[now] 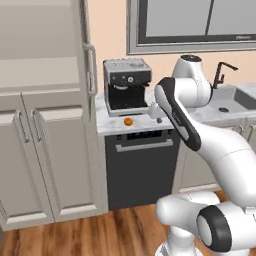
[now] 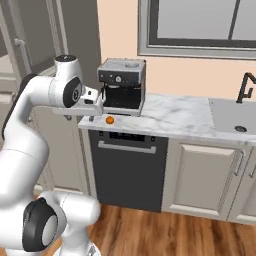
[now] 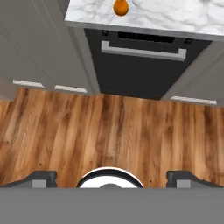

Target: Pick the tangerine from the counter and place it in the cabinet. Then close the cabinet.

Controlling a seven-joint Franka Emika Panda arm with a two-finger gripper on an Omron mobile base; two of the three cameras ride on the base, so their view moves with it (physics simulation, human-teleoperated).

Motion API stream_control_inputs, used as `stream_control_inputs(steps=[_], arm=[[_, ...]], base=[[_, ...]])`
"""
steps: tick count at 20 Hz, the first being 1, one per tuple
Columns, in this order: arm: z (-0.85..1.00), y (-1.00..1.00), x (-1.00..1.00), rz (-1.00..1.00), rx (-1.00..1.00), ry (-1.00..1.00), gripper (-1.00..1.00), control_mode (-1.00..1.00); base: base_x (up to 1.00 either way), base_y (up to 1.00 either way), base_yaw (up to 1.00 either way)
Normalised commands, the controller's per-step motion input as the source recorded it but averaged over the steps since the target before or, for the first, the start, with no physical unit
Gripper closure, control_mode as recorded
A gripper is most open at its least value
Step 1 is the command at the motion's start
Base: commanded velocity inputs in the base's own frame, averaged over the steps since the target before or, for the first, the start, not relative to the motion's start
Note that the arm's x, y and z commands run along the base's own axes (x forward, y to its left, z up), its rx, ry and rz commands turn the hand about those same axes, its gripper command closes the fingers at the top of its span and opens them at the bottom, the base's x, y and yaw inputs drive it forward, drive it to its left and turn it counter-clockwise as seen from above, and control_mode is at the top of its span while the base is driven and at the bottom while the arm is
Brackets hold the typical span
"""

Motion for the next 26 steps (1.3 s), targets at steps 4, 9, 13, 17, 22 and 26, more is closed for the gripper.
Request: stream_control_inputs(steps=[4, 9, 13, 17, 22, 26], arm=[[0.00, 0.00, 0.00, 0.00, 0.00, 0.00, -1.00, 1.00], [0.00, 0.00, 0.00, 0.00, 0.00, 0.00, -1.00, 1.00], [0.00, 0.00, 0.00, 0.00, 0.00, 0.00, -1.00, 1.00], [0.00, 0.00, 0.00, 0.00, 0.00, 0.00, -1.00, 1.00], [0.00, 0.00, 0.00, 0.00, 0.00, 0.00, -1.00, 1.00], [0.00, 0.00, 0.00, 0.00, 0.00, 0.00, -1.00, 1.00]], base=[[0.81, -0.18, 0.00], [0.68, -0.02, -0.02], [0.57, -0.02, -0.01], [0.56, 0.00, -0.01], [0.35, 0.00, -0.01], [0.32, 0.02, 0.00]])
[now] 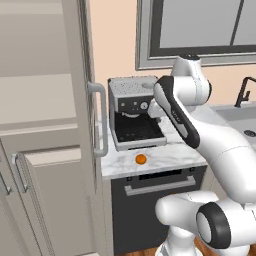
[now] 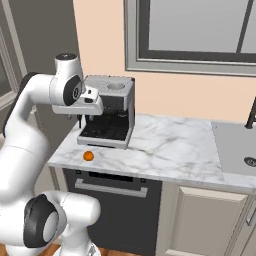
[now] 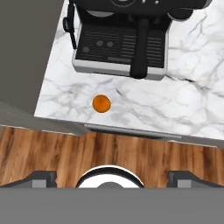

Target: Pick the tangerine from the counter and place it in the cabinet. Then close the cabinet.

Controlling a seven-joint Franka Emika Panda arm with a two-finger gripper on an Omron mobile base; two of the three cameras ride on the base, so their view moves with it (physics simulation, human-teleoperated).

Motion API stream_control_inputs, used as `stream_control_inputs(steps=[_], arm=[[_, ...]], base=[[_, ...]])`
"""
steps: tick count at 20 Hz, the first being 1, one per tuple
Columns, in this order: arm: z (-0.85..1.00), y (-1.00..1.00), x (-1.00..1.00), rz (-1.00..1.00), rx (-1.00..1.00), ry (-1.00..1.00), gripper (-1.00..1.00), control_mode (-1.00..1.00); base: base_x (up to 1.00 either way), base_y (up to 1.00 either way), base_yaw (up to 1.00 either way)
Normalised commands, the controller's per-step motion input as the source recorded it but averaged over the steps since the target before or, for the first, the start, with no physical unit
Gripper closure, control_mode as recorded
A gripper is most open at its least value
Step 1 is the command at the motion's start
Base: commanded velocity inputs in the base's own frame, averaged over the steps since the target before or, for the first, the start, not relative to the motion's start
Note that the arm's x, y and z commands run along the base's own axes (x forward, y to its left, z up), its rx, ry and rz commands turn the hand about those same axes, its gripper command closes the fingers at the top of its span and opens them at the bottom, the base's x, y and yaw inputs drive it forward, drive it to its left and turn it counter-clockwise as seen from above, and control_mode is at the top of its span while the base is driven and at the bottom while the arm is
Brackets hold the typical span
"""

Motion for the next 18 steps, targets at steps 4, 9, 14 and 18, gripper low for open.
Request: stream_control_inputs(steps=[4, 9, 14, 18], arm=[[0.00, 0.00, 0.00, 0.00, 0.00, 0.00, -1.00, 1.00], [-0.18, 0.00, -0.03, 0.00, -0.04, -0.01, -1.00, -1.00], [-0.78, 0.04, -0.01, 0.00, -0.06, 0.11, -1.00, -1.00], [-0.87, 0.00, 0.08, 0.00, 0.00, 0.04, -1.00, -1.00]], base=[[0.17, 0.11, 0.00], [0.04, 0.00, 0.00], [0.00, 0.00, 0.00], [0.00, 0.00, 0.00]])
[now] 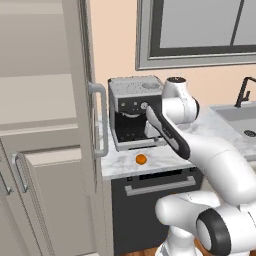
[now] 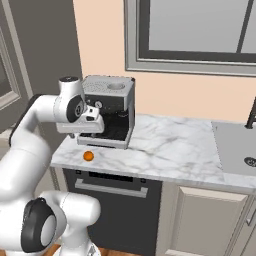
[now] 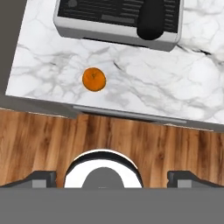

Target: Pick the tangerine from the counter and place it in the cabinet. Then close the cabinet.

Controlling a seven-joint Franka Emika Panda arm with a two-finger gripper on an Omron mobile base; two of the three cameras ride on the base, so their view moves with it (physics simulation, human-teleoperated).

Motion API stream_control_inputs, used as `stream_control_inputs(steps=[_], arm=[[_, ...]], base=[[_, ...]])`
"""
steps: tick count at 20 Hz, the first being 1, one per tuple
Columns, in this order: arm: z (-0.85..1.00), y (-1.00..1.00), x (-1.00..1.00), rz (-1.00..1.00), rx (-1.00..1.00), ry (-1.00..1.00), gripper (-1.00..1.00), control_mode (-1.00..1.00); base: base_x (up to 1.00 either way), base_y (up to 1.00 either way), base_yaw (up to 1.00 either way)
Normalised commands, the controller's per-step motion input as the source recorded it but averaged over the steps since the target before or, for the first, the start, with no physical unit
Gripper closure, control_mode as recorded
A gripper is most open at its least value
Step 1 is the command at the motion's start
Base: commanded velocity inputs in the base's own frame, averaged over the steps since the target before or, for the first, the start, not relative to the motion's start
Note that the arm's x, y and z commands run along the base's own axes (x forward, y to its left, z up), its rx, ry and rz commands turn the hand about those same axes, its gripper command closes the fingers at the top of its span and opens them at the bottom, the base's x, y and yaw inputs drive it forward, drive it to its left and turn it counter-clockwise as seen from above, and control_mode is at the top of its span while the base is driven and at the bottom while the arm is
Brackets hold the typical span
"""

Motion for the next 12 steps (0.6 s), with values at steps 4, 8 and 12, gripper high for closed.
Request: stream_control_inputs(steps=[4, 8, 12], arm=[[-0.79, 0.06, 0.24, 0.00, 0.00, 0.04, -1.00, -1.00], [-0.66, 0.23, 0.28, 0.00, 0.00, 0.09, -1.00, -1.00], [-0.61, 0.36, 0.39, 0.00, 0.00, 0.14, -1.00, -1.00]], base=[[0.00, 0.00, 0.00], [0.00, 0.00, 0.00], [0.00, 0.00, 0.00]])
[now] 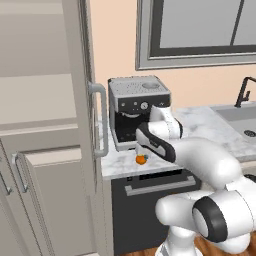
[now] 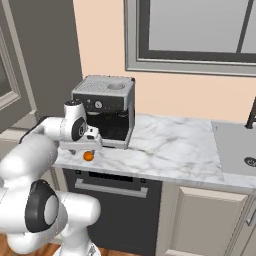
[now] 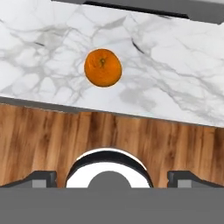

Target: Pick the tangerine from the counter and place it in the cabinet. Then close the cabinet.

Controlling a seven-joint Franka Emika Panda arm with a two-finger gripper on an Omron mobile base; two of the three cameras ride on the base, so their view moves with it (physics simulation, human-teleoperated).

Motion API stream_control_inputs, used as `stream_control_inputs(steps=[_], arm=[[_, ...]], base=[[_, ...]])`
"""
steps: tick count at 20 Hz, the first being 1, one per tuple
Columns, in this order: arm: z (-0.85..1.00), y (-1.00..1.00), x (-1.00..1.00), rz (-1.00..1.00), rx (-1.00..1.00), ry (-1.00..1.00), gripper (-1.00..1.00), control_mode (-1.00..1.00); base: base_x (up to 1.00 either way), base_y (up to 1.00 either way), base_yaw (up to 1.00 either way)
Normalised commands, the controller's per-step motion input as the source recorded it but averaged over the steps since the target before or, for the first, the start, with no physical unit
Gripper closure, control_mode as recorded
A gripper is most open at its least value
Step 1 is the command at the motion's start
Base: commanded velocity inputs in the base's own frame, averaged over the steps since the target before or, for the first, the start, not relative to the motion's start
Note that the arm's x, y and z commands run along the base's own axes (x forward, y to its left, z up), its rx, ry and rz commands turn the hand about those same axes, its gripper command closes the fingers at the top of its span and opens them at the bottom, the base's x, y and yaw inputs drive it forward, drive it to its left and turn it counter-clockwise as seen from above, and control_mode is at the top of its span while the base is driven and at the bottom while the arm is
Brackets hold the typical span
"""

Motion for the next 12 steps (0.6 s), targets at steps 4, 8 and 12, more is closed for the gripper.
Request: stream_control_inputs(steps=[4, 8, 12], arm=[[-0.59, 0.19, 0.47, 0.00, 0.00, 0.10, -1.00, -1.00], [-0.33, 0.03, 0.40, 0.00, 0.00, 0.00, -1.00, -1.00], [-0.23, 0.06, 0.32, 0.00, 0.00, 0.00, -1.00, -1.00]], base=[[0.00, 0.00, 0.00], [0.00, 0.00, 0.00], [0.00, 0.00, 0.00]])
